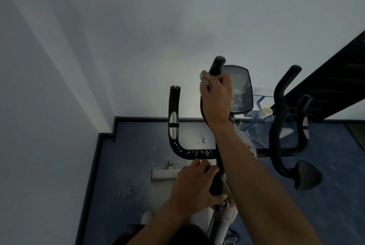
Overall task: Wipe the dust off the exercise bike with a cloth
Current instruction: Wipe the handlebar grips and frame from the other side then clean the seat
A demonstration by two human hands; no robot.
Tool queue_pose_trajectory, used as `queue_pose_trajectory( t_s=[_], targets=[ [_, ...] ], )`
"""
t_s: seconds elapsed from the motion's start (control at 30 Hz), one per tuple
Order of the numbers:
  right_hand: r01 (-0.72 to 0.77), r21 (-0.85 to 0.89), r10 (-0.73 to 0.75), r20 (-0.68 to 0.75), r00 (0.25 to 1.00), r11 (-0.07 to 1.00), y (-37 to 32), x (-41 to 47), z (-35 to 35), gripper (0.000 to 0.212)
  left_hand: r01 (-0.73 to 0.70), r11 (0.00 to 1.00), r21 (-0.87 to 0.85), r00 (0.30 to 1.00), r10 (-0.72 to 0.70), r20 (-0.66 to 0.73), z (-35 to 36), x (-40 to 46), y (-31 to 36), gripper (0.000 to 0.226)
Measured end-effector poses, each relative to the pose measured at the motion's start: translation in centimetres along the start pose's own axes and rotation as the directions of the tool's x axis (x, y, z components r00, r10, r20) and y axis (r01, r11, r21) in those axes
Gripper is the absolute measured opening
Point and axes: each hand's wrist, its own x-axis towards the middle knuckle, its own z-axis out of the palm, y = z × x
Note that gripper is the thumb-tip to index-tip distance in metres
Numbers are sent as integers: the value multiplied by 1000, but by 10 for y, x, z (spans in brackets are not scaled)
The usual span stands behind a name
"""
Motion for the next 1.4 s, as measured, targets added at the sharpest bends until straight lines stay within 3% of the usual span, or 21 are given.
queue_pose_trajectory(
  t_s=[0.1, 0.27, 0.47, 0.6, 0.7, 0.8, 0.9, 1.07, 1.13, 1.23, 1.4],
  targets=[
    [-3, -46, 5, 59, 998, 999, 8, -14, 4, 19, -19, 1000, -12, 1000, 19, -15, 1, -1, 0, 60],
    [-112, 73, 99, 161, 982, 991, 15, -39, -11, 22, -8, 1000, -9, 1000, 8, -7, 0, 0, 0, 61],
    [-194, 283, 232, -104, 967, 939, -1, 2, -29, 9, 12, 1000, -19, 999, -11, 30, -1, 1, 0, 63],
    [-218, 282, 242, -52, 969, 934, 8, 11, -17, 8, 9, 999, -41, 1000, -8, 21, -1, 0, 0, 61],
    [-314, 236, 313, 42, 949, 919, 20, -6, -15, 8, 6, 999, -41, 1000, -6, 17, -1, 1, 0, 61],
    [-369, 368, 421, -71, 904, 854, 9, 9, -22, 17, 6, 999, -41, 1000, -6, 15, -1, 1, -1, 61],
    [-330, 472, 427, -114, 897, 818, -10, 30, -27, 3, 12, 999, -43, 1000, -11, 13, 0, 1, -1, 61],
    [-449, 361, 463, 50, 885, 818, 13, 14, -18, 17, 12, 999, -46, 1000, -11, 18, -1, 0, 0, 62],
    [-433, 386, 471, -4, 882, 814, 12, 15, -24, 19, 10, 999, -42, 1000, -10, 14, -1, 0, 0, 62],
    [-382, 455, 477, -112, 872, 804, -6, 26, -26, 4, 12, 999, -32, 1000, -11, 16, -1, 0, 1, 62],
    [-458, 376, 486, 25, 874, 805, 2, 11, -14, 10, 17, 999, -36, 1000, -16, 21, -1, -1, 1, 62]
  ],
)
